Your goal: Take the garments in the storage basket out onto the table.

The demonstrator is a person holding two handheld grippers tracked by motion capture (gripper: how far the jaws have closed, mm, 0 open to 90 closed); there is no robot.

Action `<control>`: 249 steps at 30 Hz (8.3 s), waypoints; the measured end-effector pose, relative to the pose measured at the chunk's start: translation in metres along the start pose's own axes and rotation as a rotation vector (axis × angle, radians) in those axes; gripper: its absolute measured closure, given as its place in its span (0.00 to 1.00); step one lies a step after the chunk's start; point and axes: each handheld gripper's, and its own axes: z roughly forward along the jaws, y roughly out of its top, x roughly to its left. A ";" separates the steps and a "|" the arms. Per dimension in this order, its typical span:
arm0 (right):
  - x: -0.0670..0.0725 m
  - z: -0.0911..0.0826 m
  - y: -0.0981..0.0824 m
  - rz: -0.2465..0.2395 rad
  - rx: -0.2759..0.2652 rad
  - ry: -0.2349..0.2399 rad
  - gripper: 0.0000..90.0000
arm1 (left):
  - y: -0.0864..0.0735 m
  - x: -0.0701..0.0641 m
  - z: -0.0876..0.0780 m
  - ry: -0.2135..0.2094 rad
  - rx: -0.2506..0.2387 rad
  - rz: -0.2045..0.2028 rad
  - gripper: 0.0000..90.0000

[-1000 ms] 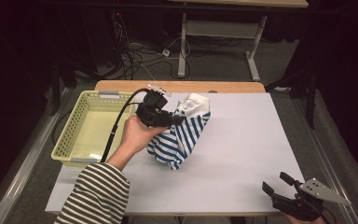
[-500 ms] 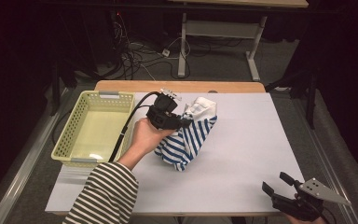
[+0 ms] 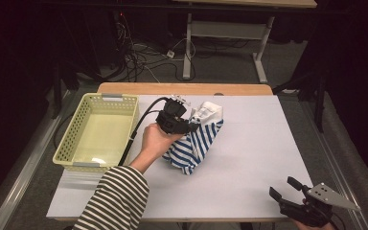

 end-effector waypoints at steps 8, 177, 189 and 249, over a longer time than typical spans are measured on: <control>0.000 0.000 0.000 -0.001 0.001 0.003 0.26 | -0.004 0.010 0.016 0.005 -0.003 -0.043 0.81; -0.001 0.001 0.000 0.007 0.008 0.009 0.26 | -0.068 0.016 -0.057 0.151 -0.060 -0.021 0.45; 0.000 0.001 0.000 0.005 0.011 0.009 0.26 | -0.081 0.020 -0.074 0.161 -0.096 -0.039 0.45; 0.001 0.001 0.000 -0.001 0.012 0.005 0.26 | -0.145 0.014 -0.105 0.210 -0.176 -0.059 0.43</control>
